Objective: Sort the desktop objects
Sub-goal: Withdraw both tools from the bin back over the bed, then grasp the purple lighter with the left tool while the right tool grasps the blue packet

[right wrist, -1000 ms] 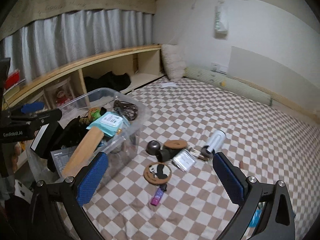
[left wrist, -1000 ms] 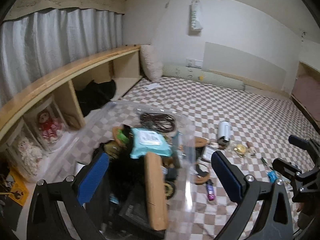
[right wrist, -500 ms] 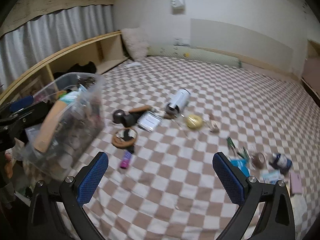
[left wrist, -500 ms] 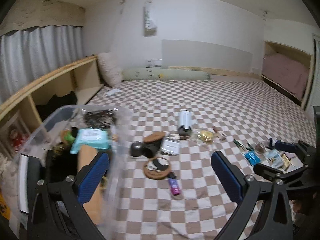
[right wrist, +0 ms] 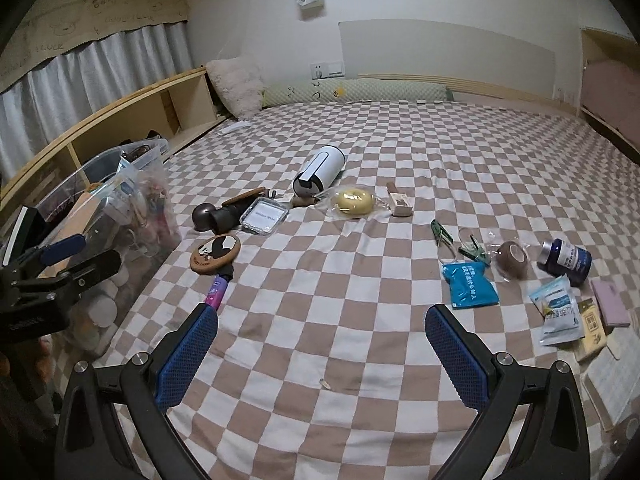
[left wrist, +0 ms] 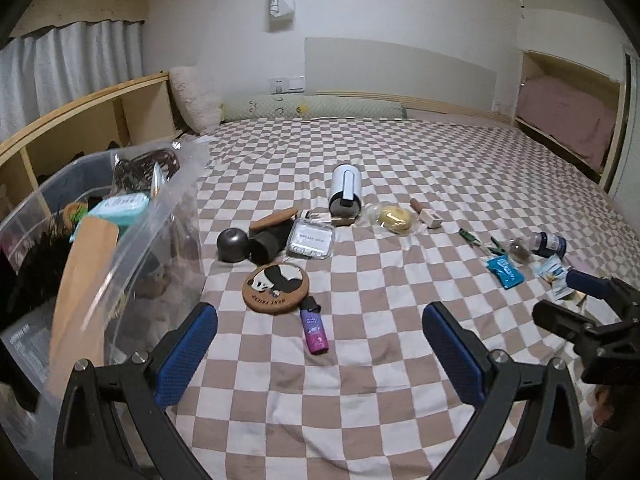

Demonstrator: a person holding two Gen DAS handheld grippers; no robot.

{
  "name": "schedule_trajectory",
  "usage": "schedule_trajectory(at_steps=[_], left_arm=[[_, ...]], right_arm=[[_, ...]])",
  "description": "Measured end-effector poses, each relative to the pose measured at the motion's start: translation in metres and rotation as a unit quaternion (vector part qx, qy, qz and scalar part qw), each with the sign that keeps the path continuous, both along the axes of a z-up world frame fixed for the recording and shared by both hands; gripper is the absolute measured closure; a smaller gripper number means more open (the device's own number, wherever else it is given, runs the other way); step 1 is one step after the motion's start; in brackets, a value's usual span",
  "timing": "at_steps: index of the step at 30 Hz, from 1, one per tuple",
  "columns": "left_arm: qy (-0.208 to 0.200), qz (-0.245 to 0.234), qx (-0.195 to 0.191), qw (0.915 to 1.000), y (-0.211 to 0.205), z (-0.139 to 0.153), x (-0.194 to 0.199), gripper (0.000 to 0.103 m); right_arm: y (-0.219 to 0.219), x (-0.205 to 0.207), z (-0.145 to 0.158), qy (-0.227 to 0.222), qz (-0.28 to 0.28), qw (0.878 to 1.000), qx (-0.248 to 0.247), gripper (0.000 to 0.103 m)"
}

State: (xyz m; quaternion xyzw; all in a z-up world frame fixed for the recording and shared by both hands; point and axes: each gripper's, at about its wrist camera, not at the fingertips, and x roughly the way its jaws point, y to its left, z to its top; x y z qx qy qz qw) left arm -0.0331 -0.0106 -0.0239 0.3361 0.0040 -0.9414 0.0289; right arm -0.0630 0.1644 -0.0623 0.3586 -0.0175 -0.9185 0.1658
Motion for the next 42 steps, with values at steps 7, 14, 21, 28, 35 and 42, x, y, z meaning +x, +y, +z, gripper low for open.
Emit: schedule_trajectory(at_steps=[7, 14, 21, 28, 35, 42], left_arm=[[-0.007, 0.001, 0.006, 1.0, 0.001, -0.026, 0.0, 0.0], [-0.023, -0.011, 0.013, 0.9996, 0.007, -0.055, -0.009, 0.0], [-0.068, -0.011, 0.056, 0.9961, 0.002, -0.084, -0.031, 0.009], [-0.093, 0.007, 0.042, 0.9947, 0.001, -0.103, -0.042, 0.009], [-0.108, 0.029, 0.055, 0.9922, -0.008, -0.118, -0.068, 0.009], [-0.119, 0.053, 0.046, 0.9904, -0.018, -0.128, -0.09, 0.009]], right_arm=[[0.002, 0.0, -0.015, -0.005, -0.007, 1.0, -0.002, 0.0], [0.004, -0.01, -0.042, -0.04, -0.021, 0.999, 0.023, 0.0], [0.007, -0.016, -0.064, -0.078, -0.016, 0.996, 0.031, 0.0], [0.001, -0.014, -0.088, -0.11, 0.008, 0.992, 0.064, 0.035], [0.013, -0.015, -0.097, -0.122, 0.001, 0.99, 0.064, 0.037], [0.029, -0.022, -0.104, -0.139, -0.013, 0.989, 0.041, 0.037]])
